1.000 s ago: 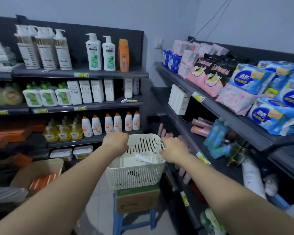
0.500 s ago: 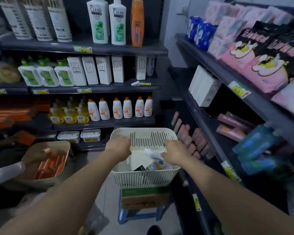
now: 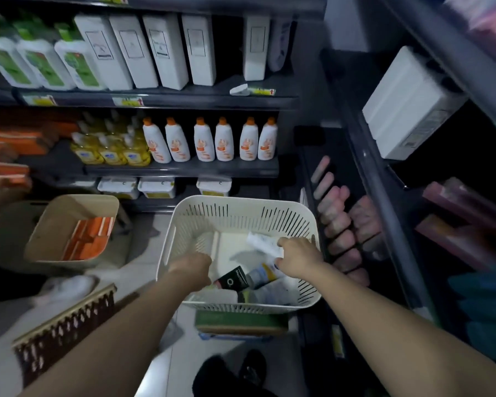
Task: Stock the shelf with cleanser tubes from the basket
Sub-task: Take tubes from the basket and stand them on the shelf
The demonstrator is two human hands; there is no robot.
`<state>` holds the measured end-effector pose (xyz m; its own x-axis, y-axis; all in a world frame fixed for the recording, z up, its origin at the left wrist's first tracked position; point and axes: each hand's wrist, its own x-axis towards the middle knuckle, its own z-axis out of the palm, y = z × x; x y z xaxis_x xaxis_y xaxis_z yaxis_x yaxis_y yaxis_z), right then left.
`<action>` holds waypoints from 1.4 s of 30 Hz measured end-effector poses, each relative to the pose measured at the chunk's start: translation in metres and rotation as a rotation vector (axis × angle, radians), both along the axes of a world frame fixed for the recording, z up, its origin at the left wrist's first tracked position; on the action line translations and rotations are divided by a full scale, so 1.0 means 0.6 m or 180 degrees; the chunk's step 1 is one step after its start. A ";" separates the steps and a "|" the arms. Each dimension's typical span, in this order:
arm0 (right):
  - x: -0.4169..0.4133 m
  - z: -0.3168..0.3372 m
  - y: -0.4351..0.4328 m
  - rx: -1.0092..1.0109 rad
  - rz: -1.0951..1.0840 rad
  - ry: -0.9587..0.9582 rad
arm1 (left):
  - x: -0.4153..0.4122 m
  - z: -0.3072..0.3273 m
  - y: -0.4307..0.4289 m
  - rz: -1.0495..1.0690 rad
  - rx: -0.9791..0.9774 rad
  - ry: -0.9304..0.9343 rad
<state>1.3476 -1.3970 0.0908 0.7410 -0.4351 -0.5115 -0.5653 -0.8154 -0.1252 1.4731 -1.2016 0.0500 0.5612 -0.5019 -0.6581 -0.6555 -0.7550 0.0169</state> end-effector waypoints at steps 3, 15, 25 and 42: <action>0.013 -0.049 -0.018 0.0087 -0.0029 0.0123 | 0.009 -0.047 -0.002 -0.0024 0.0226 0.0148; 0.057 -0.211 -0.057 0.0533 -0.0639 0.0342 | 0.056 -0.183 0.002 -0.0091 0.0561 0.0712; 0.093 -0.333 -0.069 0.1352 -0.2752 0.0082 | 0.103 -0.201 -0.034 0.2348 -0.1040 0.1619; 0.129 -0.363 -0.055 0.2231 -0.4686 -0.1211 | 0.095 -0.242 -0.045 0.3535 -0.1232 0.1731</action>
<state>1.4250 -1.4299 -0.1273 0.0551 -0.6055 -0.7939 -0.5992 0.6160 -0.5114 1.5300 -1.2284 -0.0955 0.5057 -0.1506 -0.8494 0.4749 -0.7734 0.4199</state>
